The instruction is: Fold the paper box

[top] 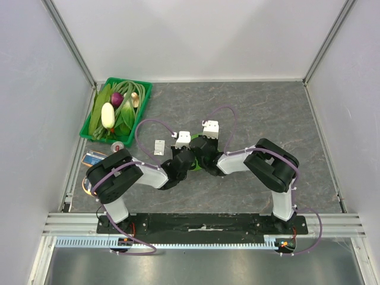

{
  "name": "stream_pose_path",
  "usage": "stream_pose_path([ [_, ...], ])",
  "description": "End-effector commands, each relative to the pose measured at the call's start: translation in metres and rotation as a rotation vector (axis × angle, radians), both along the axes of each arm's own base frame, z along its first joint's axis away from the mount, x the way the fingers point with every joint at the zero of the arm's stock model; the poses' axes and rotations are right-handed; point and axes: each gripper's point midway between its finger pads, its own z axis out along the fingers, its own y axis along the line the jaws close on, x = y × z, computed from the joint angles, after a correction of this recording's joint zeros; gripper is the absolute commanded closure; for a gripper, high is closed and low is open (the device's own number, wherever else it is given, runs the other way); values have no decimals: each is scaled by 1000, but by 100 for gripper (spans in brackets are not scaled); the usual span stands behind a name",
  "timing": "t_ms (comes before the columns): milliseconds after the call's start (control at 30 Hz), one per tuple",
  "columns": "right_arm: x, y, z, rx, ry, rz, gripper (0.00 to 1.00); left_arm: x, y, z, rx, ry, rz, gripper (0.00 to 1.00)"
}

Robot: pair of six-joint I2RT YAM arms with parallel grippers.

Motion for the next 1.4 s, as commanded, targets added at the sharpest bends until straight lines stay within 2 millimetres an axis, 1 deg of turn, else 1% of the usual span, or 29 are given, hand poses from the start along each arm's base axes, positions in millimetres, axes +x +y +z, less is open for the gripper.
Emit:
stream_pose_path([
  [0, -16, -46, -23, -82, 4, -218, 100, -4, -9, 3, -6, 1, -33, 98],
  [67, -15, -45, -19, -63, -5, -209, 100, -4, -9, 2, -11, 3, -33, 98],
  [133, -15, -43, -20, -42, -18, -172, 100, -5, -10, 0, -11, 8, -35, 98],
  [167, -15, -38, -20, -28, -15, -131, 100, -5, -10, -1, -11, 9, -35, 98],
  [200, -15, -37, -21, 6, -35, -111, 100, -4, -10, 0, -11, 8, -33, 98],
  [267, -20, -36, -25, 6, -14, -36, 100, -4, -9, 0, -5, 7, -33, 98],
  [300, -19, -36, -21, 34, -27, -23, 100, -4, -8, 1, -2, 5, -31, 98],
  [367, -23, -36, -20, 42, -8, 35, 100, -5, -8, 0, -1, 7, -32, 98],
  [467, -24, -34, -14, 41, 0, 116, 100, -4, -10, -3, -5, 13, -35, 98],
  [533, -27, -30, -15, 37, 23, 161, 100, -4, -10, -3, -5, 14, -33, 98],
  [600, -30, -32, -13, 44, 21, 179, 100, -4, -10, -4, -8, 16, -34, 98],
  [733, -33, -33, -17, 59, 35, 176, 100, -3, -10, -4, -13, 32, -13, 98],
  [833, -37, -39, -17, 102, 29, 129, 100, -2, -9, -10, -6, 64, 19, 98],
  [867, -40, -44, -15, 120, 20, 105, 100, 1, -2, -12, 14, 70, 62, 98],
  [900, -43, -42, -14, 159, 12, 93, 100, 3, -2, -13, 34, 85, 80, 98],
  [933, -45, -43, -13, 176, 6, 81, 100, 5, 1, -17, 23, 91, 109, 98],
  [1000, -48, -41, -14, 185, 11, 72, 100, 9, 2, -18, -3, 97, 138, 98],
  [1033, -47, -41, -14, 211, 6, 54, 100, 8, 5, -26, -15, 124, 165, 98],
  [1067, -47, -41, -13, 218, 0, 40, 100, 8, 9, -29, -9, 132, 191, 98],
  [1100, -49, -42, -16, 214, 14, 27, 100, 13, 4, -26, -24, 134, 205, 98],
  [1133, -49, -41, -17, 234, 15, 19, 100, 10, 9, -31, -8, 156, 238, 98],
  [1167, -49, -40, -16, 239, 13, 11, 100, 10, 10, -37, 8, 169, 251, 98],
  [1200, -49, -38, -15, 240, 13, 12, 100, 14, 5, -34, -2, 168, 259, 98],
  [1233, -48, -36, -13, 245, 8, 9, 100, 13, 9, -36, 13, 173, 277, 98],
  [1267, -49, -37, -14, 238, 13, 2, 100, 13, 10, -40, 27, 176, 285, 98],
  [1300, -48, -39, -14, 235, 10, -10, 100, 14, 9, -40, 31, 176, 294, 98],
  [1367, -48, -38, -12, 240, 9, -17, 100, 11, 15, -46, 57, 189, 319, 98],
])
